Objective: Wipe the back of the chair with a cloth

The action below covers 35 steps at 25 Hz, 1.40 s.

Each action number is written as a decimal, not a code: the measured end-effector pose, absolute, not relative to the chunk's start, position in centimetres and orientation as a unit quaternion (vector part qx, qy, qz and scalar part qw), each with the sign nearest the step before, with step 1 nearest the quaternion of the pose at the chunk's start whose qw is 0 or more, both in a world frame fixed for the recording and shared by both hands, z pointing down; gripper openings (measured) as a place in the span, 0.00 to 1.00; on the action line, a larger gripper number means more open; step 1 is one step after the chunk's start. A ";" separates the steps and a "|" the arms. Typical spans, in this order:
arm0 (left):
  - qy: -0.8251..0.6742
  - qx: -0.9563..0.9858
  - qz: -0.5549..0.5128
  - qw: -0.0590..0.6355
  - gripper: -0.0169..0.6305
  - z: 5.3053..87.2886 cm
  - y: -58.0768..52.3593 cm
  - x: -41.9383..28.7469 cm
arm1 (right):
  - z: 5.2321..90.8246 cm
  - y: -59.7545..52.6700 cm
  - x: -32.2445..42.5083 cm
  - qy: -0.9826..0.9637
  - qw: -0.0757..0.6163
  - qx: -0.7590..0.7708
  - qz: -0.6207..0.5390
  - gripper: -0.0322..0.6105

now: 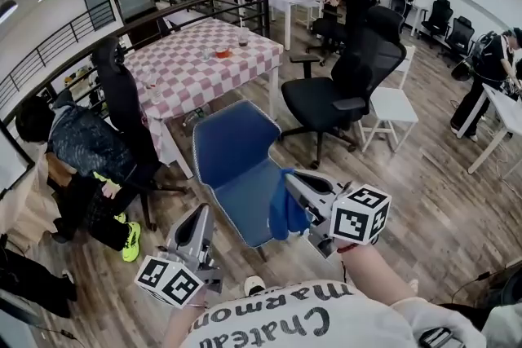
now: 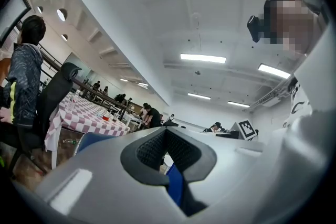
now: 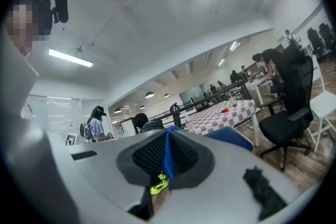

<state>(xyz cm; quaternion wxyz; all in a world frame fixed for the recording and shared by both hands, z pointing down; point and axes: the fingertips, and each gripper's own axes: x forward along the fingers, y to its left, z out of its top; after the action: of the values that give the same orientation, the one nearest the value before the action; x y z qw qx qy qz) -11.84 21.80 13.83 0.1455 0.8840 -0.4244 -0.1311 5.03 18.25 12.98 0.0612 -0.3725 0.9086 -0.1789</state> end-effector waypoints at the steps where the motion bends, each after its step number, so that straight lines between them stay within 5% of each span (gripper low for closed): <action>1: -0.422 0.886 -0.130 0.143 0.03 13.7 20.8 -12.1 | 13.0 17.3 4.8 0.907 0.062 -0.376 -0.179 0.09; 35: -0.416 0.879 -0.138 0.186 0.03 19.1 -1.5 -11.8 | 17.4 -1.9 2.9 0.899 0.073 -0.377 -0.208 0.09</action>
<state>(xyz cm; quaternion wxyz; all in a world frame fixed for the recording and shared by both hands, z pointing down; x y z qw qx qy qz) -11.79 -1.46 19.07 0.1857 0.8794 -0.4160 -0.1382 2.92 -1.86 17.38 0.0732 -0.3774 0.8994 -0.2079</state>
